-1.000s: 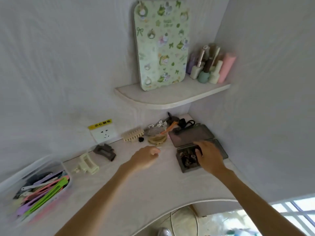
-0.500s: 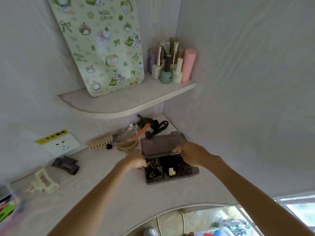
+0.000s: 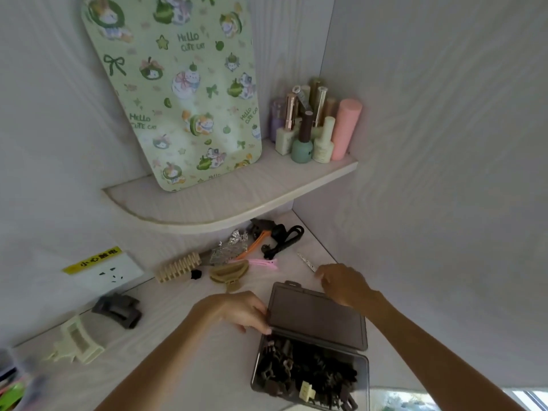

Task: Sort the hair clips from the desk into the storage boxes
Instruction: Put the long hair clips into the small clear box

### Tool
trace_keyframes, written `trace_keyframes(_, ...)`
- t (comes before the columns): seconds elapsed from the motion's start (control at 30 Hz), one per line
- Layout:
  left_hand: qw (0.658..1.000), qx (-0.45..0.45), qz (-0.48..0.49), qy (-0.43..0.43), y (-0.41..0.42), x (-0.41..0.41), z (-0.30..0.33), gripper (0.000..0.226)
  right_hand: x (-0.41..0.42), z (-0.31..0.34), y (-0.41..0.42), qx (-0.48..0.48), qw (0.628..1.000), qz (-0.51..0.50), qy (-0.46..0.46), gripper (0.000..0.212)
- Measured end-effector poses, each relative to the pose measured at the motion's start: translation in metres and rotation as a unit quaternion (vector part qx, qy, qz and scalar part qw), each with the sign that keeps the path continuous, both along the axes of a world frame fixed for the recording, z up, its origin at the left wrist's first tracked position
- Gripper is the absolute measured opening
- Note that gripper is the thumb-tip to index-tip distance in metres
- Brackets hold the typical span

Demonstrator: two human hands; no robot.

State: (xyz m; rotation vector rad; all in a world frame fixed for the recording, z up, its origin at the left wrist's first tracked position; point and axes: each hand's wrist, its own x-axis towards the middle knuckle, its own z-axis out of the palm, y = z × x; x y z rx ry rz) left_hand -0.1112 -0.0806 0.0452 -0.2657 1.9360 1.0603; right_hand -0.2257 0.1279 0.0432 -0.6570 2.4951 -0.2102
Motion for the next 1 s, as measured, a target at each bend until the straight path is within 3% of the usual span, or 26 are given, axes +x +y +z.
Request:
trace_keyframes(0.07, 0.990, -0.044, 0.047, 0.123, -0.010, -0.004, -0.001, 0.029, -0.010, -0.007, -0.005, -0.023, 0.997, -0.030, 0.063, 0.032)
trace_keyframes(0.1, 0.969, -0.096, 0.068, 0.216, -0.017, -0.005, -0.002, 0.024, -0.013, -0.011, -0.009, -0.022, 0.996, -0.038, 0.078, 0.033)
trace_keyframes(0.17, 0.892, -0.234, 0.080, 0.379, -0.031, -0.001, -0.007, 0.018, -0.013, -0.022, -0.019, -0.014, 0.995, -0.054, 0.078, 0.035)
trace_keyframes(0.23, 0.833, -0.312, 0.067, 0.451, -0.040, 0.001, -0.012, 0.020, -0.011, -0.034, -0.027, -0.023, 0.994, -0.064, 0.091, 0.031)
trace_keyframes(0.3, 0.819, -0.353, 0.044, 0.450, -0.043, 0.002, -0.018, 0.032, -0.010, -0.042, -0.032, -0.026, 0.992, -0.054, 0.111, 0.023)
trace_keyframes(0.47, 0.867, -0.358, 0.002, 0.348, -0.049, 0.009, -0.022, 0.046, -0.011, -0.024, -0.030, -0.048, 0.993, 0.003, 0.106, 0.013)
trace_keyframes(0.6, 0.938, -0.251, -0.008, 0.239, -0.062, 0.021, -0.018, 0.054, 0.003, 0.002, -0.055, -0.155, 0.976, 0.068, 0.135, 0.020)
trace_keyframes(0.67, 0.955, -0.215, -0.016, 0.203, -0.066, 0.027, -0.017, 0.055, 0.011, 0.004, -0.079, -0.184, 0.966, 0.098, 0.152, 0.022)
trace_keyframes(0.87, 0.969, -0.205, -0.027, 0.132, -0.071, 0.035, 0.000, 0.025, 0.021, -0.022, -0.126, -0.123, 0.964, 0.133, 0.192, 0.025)
trace_keyframes(1.0, 0.953, -0.231, 0.037, 0.191, -0.077, 0.020, 0.011, 0.020, 0.018, -0.024, -0.125, -0.133, 0.973, 0.109, 0.153, 0.031)
